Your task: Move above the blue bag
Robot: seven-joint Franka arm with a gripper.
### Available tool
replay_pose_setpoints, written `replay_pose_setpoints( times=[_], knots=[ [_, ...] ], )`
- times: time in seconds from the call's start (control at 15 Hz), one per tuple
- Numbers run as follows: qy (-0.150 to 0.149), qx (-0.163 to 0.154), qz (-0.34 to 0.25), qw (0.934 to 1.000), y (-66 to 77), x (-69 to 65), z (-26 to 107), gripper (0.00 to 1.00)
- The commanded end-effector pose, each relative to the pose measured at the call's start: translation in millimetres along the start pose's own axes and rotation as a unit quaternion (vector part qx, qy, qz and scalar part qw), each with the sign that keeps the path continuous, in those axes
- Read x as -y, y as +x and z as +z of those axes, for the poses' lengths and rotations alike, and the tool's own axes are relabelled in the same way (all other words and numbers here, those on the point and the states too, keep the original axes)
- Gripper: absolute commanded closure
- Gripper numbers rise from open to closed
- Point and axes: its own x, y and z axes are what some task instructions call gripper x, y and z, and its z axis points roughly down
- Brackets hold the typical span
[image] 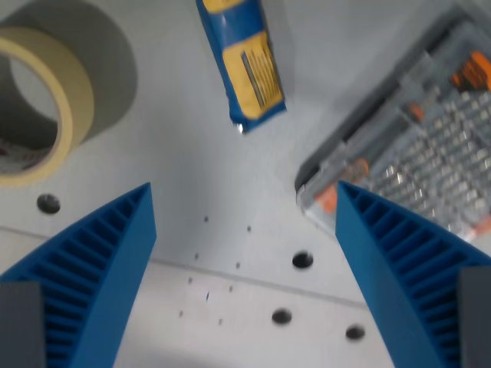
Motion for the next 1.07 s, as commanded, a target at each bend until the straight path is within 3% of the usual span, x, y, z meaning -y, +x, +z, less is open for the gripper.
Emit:
replay_pose_setpoints(
  times=[0.07,1.07],
  knots=[
    [0.005,0.015,-0.075,0.9971,19.3,0.4,11.8,0.00],
    [-0.001,0.012,-0.135,0.9908,67.5,7.7,76.9,0.00]
  ],
)
